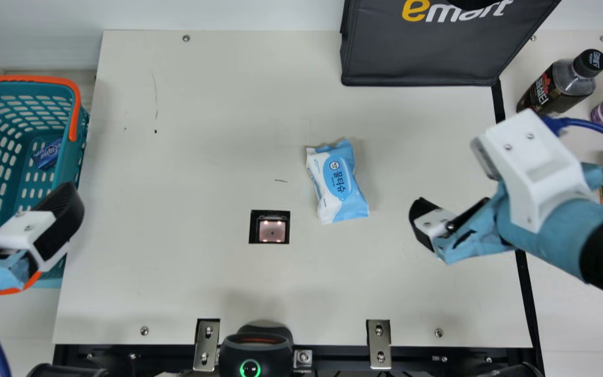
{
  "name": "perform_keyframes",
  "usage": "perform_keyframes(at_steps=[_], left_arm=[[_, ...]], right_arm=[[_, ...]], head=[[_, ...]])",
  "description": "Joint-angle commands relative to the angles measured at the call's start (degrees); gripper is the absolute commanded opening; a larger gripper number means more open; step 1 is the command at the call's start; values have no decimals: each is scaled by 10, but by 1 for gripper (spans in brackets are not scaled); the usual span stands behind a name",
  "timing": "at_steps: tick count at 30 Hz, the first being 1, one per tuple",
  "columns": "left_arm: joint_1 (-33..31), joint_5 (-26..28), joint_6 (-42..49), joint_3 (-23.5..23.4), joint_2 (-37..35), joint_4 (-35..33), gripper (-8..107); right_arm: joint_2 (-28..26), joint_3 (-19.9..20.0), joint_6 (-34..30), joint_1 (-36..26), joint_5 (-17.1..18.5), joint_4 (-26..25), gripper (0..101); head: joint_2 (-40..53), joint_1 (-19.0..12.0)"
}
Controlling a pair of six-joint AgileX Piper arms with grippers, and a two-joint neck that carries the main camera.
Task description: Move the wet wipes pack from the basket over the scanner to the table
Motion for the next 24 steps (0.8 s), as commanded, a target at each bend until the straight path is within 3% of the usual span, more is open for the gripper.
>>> perform_keyframes(at_steps=[1, 8, 24], left_arm=[[0, 0, 0, 0, 0, 0, 90], [0, 0, 0, 0, 0, 0, 90], [0, 0, 0, 0, 0, 0, 90]], right_arm=[[23, -2, 1, 10, -6, 6, 95], [87, 0, 37, 60, -40, 14, 95], [238, 14, 192, 182, -153, -16, 95]], head=[[1, -17], [1, -17], [1, -17]])
